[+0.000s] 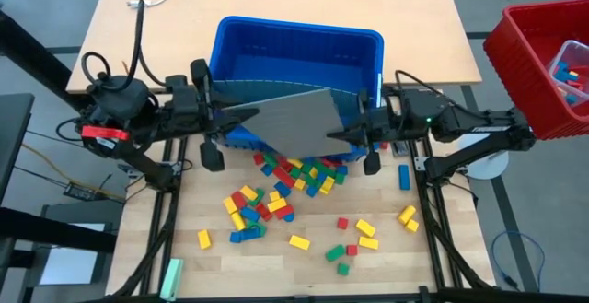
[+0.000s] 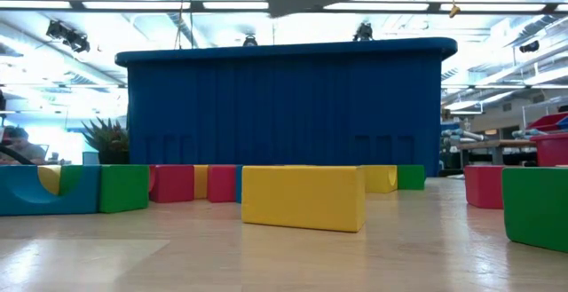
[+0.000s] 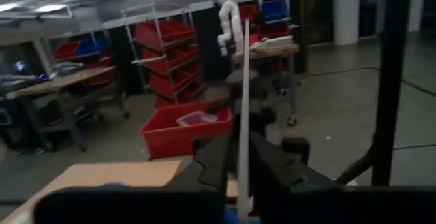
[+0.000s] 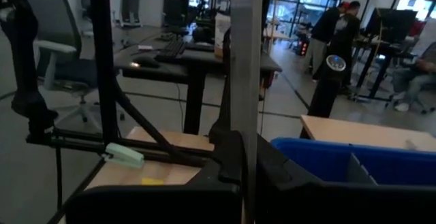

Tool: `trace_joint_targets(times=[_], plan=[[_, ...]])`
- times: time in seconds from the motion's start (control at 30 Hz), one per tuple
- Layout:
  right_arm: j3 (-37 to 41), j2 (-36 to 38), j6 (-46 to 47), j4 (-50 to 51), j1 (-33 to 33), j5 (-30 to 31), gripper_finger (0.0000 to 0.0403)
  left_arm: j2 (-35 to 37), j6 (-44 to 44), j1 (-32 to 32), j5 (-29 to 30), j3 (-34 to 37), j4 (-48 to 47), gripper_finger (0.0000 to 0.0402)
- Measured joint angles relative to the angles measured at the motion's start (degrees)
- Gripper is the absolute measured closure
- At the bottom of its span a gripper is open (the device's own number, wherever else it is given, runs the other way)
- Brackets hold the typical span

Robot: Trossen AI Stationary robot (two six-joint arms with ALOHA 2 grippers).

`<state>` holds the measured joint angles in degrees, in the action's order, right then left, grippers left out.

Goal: Sort blocks
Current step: Assemble the blue bin using gray bin divider

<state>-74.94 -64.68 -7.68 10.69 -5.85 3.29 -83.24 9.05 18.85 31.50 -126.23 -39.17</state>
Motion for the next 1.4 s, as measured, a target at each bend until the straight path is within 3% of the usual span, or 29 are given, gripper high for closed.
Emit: trace_joint_targets(times=[0.27, 0.5, 0.9, 0.97, 1.13, 1.4], plan=[[0.0, 3.6, -2.2, 0.1, 0.0, 2.8, 0.0402, 3.5, -6.6, 0.0, 5.8, 0.0, -11.5, 0.0248], [-0.1, 7.8, -2.6, 0.1, 0.0, 4.6, 0.0403, 3.9, -11.9, 0.0, 9.0, 0.0, -23.5, 0.0244], [-0.1, 13.4, -2.6, 0.3, 0.0, 9.8, 0.0403, 3.1, -16.9, -1.3, 9.8, 0.0, -33.7, 0.0243], [-0.1, 13.9, -2.6, 0.3, 0.0, 10.3, 0.0403, 2.1, -18.1, -2.8, 8.4, 0.0, -36.0, 0.0239], [-0.1, 14.2, -2.6, 0.8, 0.0, 10.4, 0.0403, -1.3, -20.1, -9.0, -1.9, 0.0, -39.5, 0.0200], [-0.1, 14.5, -2.5, 4.1, 0.0, 10.5, 0.0403, -9.8, -14.6, -18.9, -10.0, 0.0, -49.3, 0.0158]])
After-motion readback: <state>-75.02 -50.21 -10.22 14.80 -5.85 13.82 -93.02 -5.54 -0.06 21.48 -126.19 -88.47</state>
